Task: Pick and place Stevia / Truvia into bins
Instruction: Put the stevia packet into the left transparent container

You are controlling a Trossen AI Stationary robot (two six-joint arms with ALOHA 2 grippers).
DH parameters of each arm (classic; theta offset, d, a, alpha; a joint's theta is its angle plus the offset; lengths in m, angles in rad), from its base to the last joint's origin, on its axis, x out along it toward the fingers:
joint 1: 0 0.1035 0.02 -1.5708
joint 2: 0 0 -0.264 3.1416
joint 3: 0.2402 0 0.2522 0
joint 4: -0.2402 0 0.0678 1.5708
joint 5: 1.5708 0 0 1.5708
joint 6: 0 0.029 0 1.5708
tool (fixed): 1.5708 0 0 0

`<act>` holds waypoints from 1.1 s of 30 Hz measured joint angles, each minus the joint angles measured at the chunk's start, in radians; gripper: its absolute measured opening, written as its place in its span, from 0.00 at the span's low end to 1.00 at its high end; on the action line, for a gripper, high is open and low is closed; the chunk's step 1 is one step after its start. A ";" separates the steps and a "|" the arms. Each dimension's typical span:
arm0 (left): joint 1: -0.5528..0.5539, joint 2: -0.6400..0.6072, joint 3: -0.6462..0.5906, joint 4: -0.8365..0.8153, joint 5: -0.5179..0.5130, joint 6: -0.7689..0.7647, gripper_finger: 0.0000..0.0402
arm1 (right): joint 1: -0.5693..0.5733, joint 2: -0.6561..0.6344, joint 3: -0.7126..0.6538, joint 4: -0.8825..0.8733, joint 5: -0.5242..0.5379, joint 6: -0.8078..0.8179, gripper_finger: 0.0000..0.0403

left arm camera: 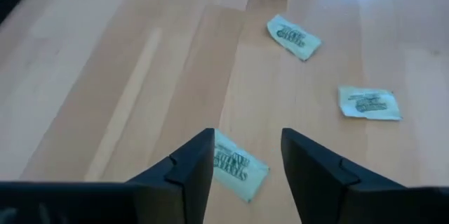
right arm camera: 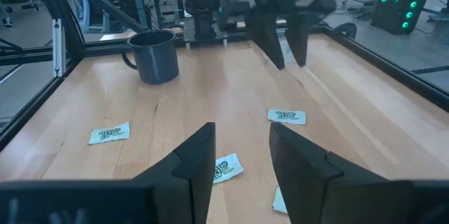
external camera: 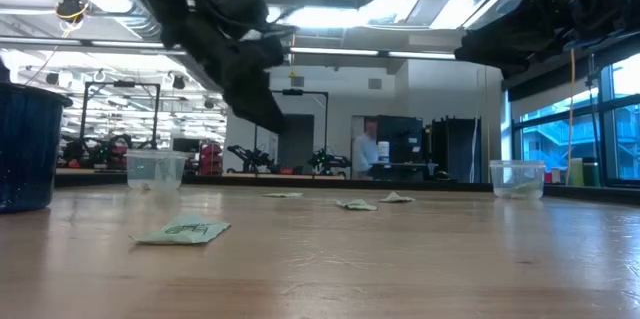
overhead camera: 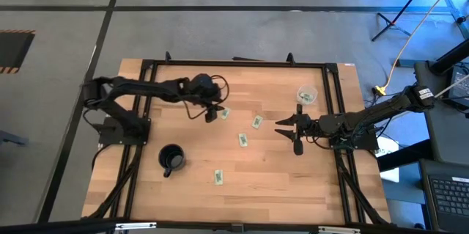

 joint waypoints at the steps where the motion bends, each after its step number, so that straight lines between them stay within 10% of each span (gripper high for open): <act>1: -0.002 0.022 0.013 -0.002 -0.003 0.001 0.40 | 0.000 0.000 0.000 0.000 0.000 0.000 0.34; 33: -0.011 0.321 0.087 0.015 -0.027 0.123 0.24 | 0.000 0.000 0.000 -0.006 0.000 0.001 0.34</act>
